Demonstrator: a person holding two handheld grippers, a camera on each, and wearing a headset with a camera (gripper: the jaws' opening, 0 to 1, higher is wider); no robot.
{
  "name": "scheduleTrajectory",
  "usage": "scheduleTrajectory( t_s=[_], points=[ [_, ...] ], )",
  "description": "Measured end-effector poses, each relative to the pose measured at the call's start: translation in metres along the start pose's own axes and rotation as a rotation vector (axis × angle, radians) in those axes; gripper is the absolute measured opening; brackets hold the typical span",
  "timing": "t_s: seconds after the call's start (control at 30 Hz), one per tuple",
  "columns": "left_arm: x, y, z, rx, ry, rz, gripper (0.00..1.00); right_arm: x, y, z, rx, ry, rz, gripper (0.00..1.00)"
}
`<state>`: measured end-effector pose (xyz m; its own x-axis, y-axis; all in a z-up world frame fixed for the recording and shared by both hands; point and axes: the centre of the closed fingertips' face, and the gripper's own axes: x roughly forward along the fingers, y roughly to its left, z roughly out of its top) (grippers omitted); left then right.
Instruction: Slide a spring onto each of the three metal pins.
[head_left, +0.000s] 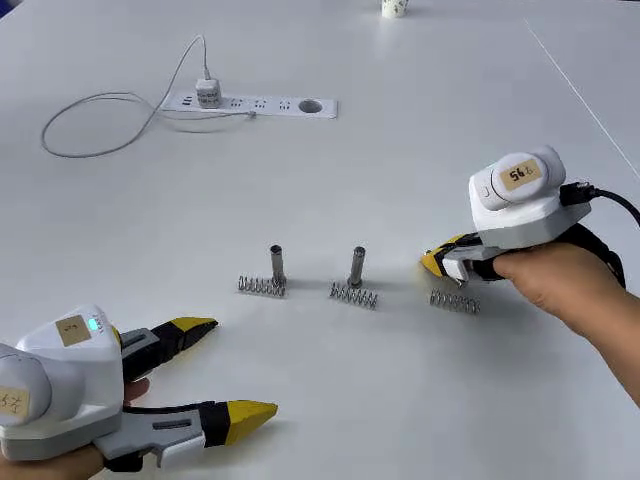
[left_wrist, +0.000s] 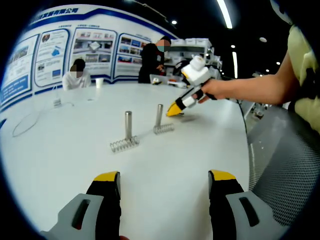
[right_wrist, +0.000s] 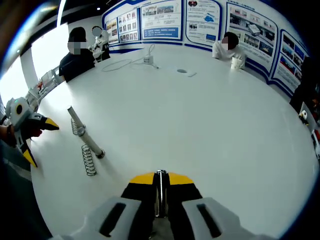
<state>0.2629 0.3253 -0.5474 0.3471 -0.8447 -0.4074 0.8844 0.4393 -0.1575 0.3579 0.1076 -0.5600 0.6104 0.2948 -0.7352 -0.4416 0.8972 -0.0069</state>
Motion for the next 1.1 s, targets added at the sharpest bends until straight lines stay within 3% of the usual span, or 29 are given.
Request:
scheduleTrajectory(
  t_s=[0.63,1.1],
  points=[
    [-0.001,0.000,0.005,0.011,-0.007,0.000,0.73,-0.035,0.001,0.010,-0.022,-0.058,-0.017,0.09],
    [-0.004,-0.001,0.005,0.016,-0.010,0.002,0.73,-0.044,0.006,0.008,-0.016,-0.074,-0.013,0.08]
  ],
)
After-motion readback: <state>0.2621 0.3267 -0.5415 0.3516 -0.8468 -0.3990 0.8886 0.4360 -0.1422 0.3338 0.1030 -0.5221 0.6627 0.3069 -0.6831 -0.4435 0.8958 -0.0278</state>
